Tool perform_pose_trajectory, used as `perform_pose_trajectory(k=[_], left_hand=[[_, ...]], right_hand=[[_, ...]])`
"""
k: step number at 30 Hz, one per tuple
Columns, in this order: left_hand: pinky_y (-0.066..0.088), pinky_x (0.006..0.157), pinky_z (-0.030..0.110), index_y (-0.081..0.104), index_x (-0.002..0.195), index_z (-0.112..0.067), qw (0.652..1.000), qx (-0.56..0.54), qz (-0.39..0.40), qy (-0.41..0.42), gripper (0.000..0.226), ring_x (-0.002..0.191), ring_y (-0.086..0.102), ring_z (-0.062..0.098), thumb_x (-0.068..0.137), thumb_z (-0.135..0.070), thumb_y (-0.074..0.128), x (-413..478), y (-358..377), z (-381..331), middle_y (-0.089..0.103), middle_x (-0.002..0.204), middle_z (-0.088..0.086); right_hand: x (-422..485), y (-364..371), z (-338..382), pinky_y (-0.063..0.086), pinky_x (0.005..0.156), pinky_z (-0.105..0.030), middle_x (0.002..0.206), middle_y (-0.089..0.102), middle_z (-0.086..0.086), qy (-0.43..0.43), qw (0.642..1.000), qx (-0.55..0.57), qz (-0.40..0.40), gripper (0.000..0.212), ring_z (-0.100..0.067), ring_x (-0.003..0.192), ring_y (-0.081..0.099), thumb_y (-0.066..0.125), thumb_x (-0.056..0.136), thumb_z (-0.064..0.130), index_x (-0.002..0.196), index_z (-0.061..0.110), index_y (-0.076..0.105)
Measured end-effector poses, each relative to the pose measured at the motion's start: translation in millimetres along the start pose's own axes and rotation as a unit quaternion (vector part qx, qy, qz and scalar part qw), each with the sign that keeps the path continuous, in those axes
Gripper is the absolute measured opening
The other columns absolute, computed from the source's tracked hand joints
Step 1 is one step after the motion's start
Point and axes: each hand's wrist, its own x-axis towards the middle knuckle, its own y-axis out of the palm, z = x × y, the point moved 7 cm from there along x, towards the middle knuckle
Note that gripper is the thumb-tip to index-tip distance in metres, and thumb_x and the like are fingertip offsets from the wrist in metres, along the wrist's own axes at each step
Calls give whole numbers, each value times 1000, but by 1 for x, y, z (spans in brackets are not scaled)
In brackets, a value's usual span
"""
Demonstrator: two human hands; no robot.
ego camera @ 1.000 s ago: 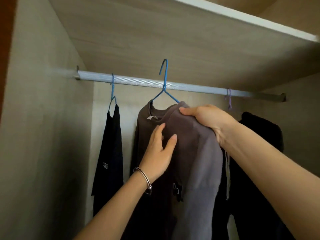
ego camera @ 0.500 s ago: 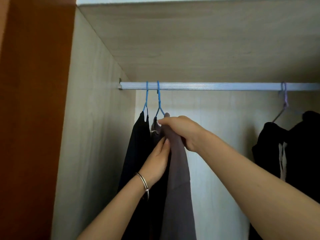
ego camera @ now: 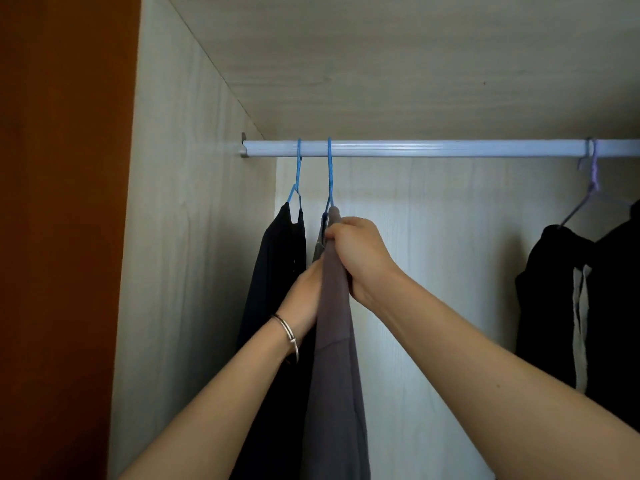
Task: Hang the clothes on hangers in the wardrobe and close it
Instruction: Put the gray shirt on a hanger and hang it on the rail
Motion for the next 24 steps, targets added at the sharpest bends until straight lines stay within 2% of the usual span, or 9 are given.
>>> perform_pose_trajectory(k=[1,3,5,7,9,12,15,20,24], left_hand=[[44,66,19,57,70,-20,1000,-5,8,-5,39,53,61,-1,98,-32,34,-10,1,2,64,47,-13],[51,88,26,66,99,-27,999,-30,4,-43,50,86,68,2,87,-61,32,-28,-2,16,74,87,-10],[43,105,37,50,129,-32,995,-73,-4,-66,81,116,58,11,66,-80,37,-46,-8,29,62,125,-6],[39,107,27,36,137,-40,998,-50,8,-34,95,127,48,2,55,-81,56,-67,-11,37,50,137,-17],[42,93,6,35,128,-49,1000,22,8,-7,74,118,49,-13,65,-49,75,-83,-5,47,52,125,-32],[45,83,5,41,112,-48,992,118,-40,-10,57,110,58,-7,80,-10,67,-102,-5,81,59,112,-25],[50,80,18,53,98,-37,981,133,-126,-63,35,102,64,13,84,-6,61,-123,-22,117,66,96,-10],[45,60,0,57,98,-27,964,182,-164,-103,25,69,60,-18,82,-10,65,-161,-30,146,63,86,-14],[43,57,-1,63,100,-13,948,224,-174,-144,20,62,56,-21,81,-16,68,-192,-31,177,65,81,-7]], right_hand=[[-4,1,-1,40,62,-28,77,45,-9,-4,1000,-7,20,13,-21,70,46,40,87,4,90,6,53],[-16,5,-5,46,56,-15,79,55,1,-3,994,-51,95,20,-9,65,55,48,91,20,105,10,57],[-28,3,-17,43,47,-1,90,61,14,3,986,-75,149,35,7,68,60,53,88,39,118,21,55],[-37,4,-35,49,66,-1,111,63,11,-15,984,-78,158,49,6,91,62,60,82,44,126,23,50],[-43,8,-59,50,95,-24,128,57,1,-69,978,-149,129,67,-9,115,56,66,73,46,132,22,44],[-67,15,-101,47,92,-21,119,60,-3,-65,976,-167,124,49,-13,109,57,66,80,29,123,14,47],[-94,14,-142,52,82,-29,101,68,-10,-44,972,-198,119,27,-20,94,64,62,86,21,107,5,57],[-121,11,-179,54,81,-39,97,68,-13,-40,979,-175,98,34,-23,90,65,66,83,25,105,1,57],[-143,5,-219,54,83,-39,99,69,-10,19,977,-182,110,36,-21,90,66,67,82,30,104,3,57]])
